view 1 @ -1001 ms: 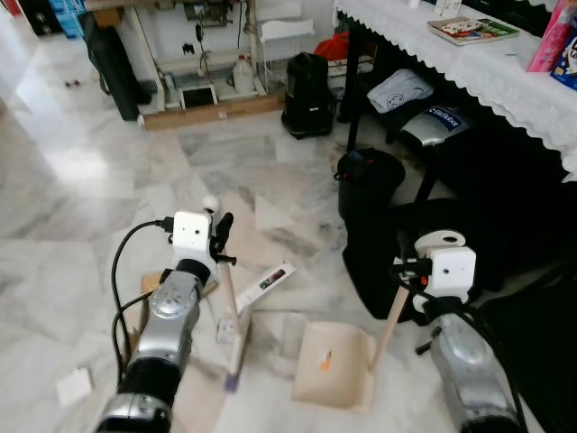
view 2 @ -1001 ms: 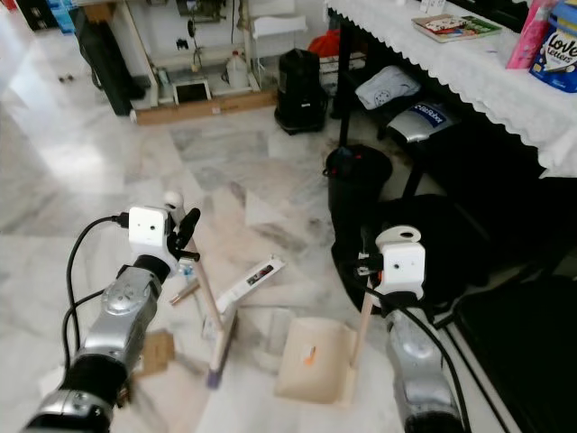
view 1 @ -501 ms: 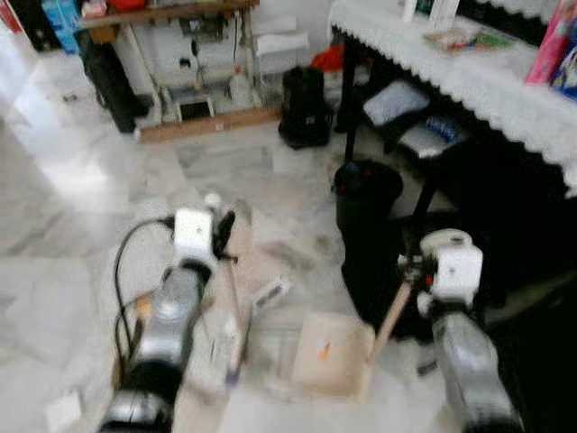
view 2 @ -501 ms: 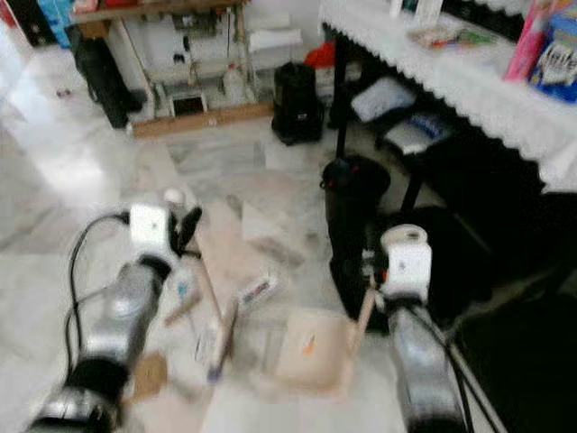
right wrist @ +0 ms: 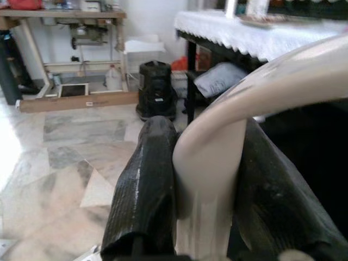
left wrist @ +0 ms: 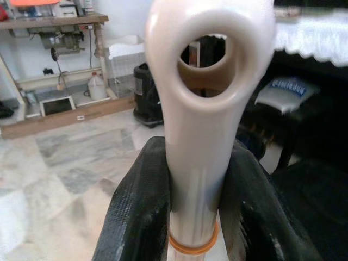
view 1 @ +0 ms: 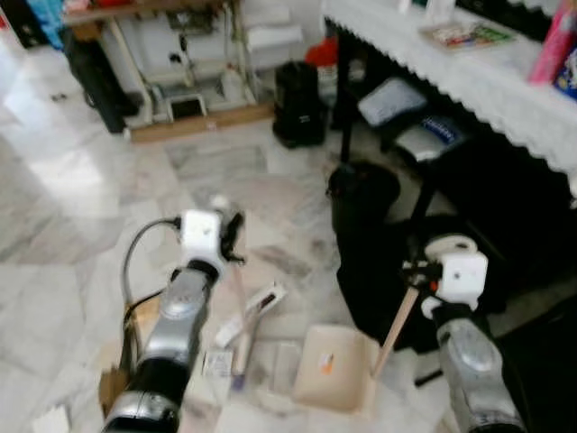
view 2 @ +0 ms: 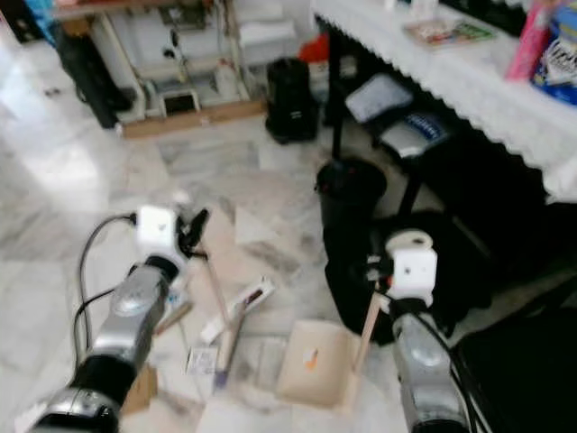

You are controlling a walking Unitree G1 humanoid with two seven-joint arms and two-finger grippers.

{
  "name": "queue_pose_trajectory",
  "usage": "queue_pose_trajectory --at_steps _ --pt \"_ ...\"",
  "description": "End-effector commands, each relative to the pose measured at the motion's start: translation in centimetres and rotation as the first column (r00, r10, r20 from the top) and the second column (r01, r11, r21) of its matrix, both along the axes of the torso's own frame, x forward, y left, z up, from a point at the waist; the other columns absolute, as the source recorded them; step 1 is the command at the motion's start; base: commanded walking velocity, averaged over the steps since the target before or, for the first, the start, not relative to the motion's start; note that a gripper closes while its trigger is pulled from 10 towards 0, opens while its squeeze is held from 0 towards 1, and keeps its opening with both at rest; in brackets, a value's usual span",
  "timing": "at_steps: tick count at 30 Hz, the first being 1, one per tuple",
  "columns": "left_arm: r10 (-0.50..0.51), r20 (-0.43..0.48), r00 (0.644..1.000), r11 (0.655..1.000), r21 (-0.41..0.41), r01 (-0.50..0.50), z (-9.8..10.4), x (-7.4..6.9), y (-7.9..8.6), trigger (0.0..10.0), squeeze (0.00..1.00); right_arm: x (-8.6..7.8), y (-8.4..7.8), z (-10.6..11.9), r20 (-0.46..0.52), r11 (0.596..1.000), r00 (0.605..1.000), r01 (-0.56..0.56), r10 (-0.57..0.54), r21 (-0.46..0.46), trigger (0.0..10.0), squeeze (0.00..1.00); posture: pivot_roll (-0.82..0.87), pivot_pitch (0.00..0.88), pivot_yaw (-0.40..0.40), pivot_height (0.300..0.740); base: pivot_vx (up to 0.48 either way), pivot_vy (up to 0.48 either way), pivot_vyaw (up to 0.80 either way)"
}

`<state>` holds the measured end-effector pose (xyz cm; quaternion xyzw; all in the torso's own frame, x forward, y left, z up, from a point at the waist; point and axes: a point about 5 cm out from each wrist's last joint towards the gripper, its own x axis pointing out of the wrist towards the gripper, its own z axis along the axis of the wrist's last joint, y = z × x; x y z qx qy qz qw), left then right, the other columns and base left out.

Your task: Sweep floor

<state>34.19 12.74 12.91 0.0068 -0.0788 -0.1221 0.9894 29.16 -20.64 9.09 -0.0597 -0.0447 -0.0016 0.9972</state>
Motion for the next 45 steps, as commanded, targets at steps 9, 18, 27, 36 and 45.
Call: queue_pose_trajectory --at_steps 9,18,27,36,45 --pt "0.024 0.033 0.999 1.0 0.016 -0.024 0.6 -0.1 1.1 10.0 0.0 0.1 0.3 0.3 0.02 1.0 1.0 -0.018 0.018 -0.005 10.0 0.0 0.05 0.092 0.029 0.74 0.0 0.0 0.0" --pt "0.018 0.03 0.999 1.0 0.02 -0.019 0.5 -0.2 1.2 10.0 0.0 -0.2 0.3 -0.9 -0.023 1.0 0.999 -0.023 0.023 -0.019 10.0 0.0 0.05 0.106 0.031 0.74 0.0 0.0 0.0" --pt "0.008 0.029 1.0 1.0 0.022 -0.008 0.5 -0.4 1.2 10.0 0.0 -0.6 0.2 -2.1 -0.057 0.999 0.998 -0.024 0.022 -0.039 10.0 0.0 0.06 0.129 0.034 0.74 0.0 0.0 0.0" --pt "-0.001 0.026 1.0 1.0 0.02 0.0 0.6 -0.7 1.2 10.0 0.0 -0.1 0.3 -1.6 -0.025 0.999 0.999 -0.026 0.025 -0.046 10.0 0.0 0.06 0.153 0.035 0.74 0.0 0.0 0.0" --pt "-0.004 0.026 1.0 1.0 0.019 0.003 0.7 -0.6 1.0 10.0 0.0 0.2 1.3 -0.9 0.003 0.996 0.998 -0.063 0.064 -0.065 10.0 0.0 0.06 0.143 0.034 0.74 0.0 0.0 0.28"
